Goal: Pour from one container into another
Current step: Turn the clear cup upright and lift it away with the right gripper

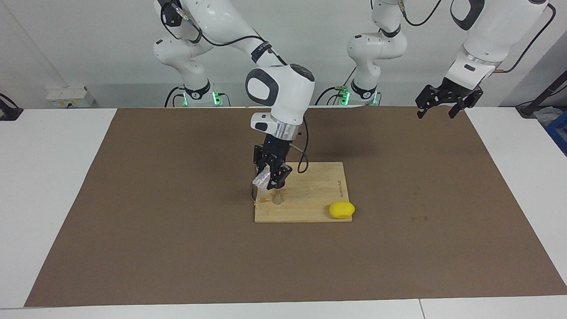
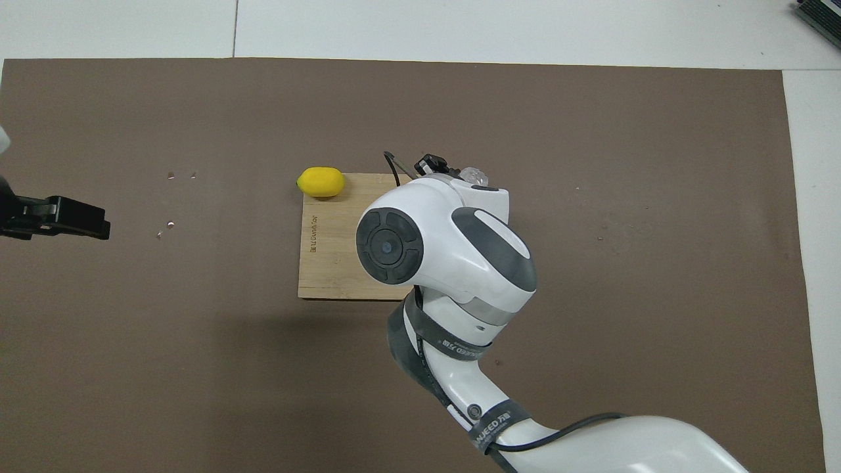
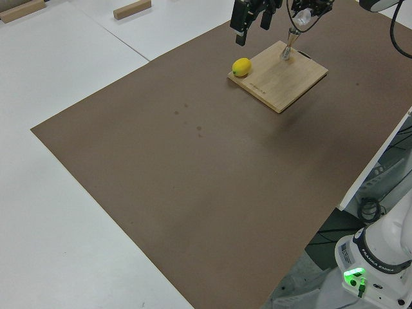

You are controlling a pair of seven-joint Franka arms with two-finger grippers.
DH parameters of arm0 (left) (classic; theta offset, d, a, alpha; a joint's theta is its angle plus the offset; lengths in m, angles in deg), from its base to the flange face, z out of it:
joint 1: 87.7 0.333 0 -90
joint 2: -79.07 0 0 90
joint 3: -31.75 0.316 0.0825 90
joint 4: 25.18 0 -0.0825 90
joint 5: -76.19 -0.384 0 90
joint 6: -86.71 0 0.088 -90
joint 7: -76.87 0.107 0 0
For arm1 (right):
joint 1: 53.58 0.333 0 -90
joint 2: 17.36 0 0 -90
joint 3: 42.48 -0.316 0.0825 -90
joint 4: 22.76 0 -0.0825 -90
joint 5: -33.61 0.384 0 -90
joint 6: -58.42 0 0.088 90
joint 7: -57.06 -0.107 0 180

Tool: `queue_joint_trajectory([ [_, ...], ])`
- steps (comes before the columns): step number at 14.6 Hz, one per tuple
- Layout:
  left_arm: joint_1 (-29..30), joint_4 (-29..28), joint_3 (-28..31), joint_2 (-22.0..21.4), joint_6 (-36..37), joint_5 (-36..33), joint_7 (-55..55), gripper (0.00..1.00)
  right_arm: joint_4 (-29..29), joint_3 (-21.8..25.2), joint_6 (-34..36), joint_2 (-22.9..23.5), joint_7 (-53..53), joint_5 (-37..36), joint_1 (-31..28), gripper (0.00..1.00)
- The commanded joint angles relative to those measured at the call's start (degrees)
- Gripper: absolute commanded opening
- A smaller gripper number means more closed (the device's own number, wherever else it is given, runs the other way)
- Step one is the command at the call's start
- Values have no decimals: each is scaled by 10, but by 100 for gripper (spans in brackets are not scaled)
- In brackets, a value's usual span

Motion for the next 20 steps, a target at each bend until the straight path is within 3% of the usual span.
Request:
queue_joint_trajectory([
  [1, 5, -10, -5, -12, 5, -11, 1, 100, -14, -2, -6, -15, 10, -16, -3, 0],
  [8, 5, -10, -5, -12, 5, -10, 1, 100, -1, -2, 2, -11, 7, -3, -4, 0],
  [20, 5, -10, -5, -12, 5, -11, 1, 100, 25, 5, 44, -8, -27, 101, -18, 0],
])
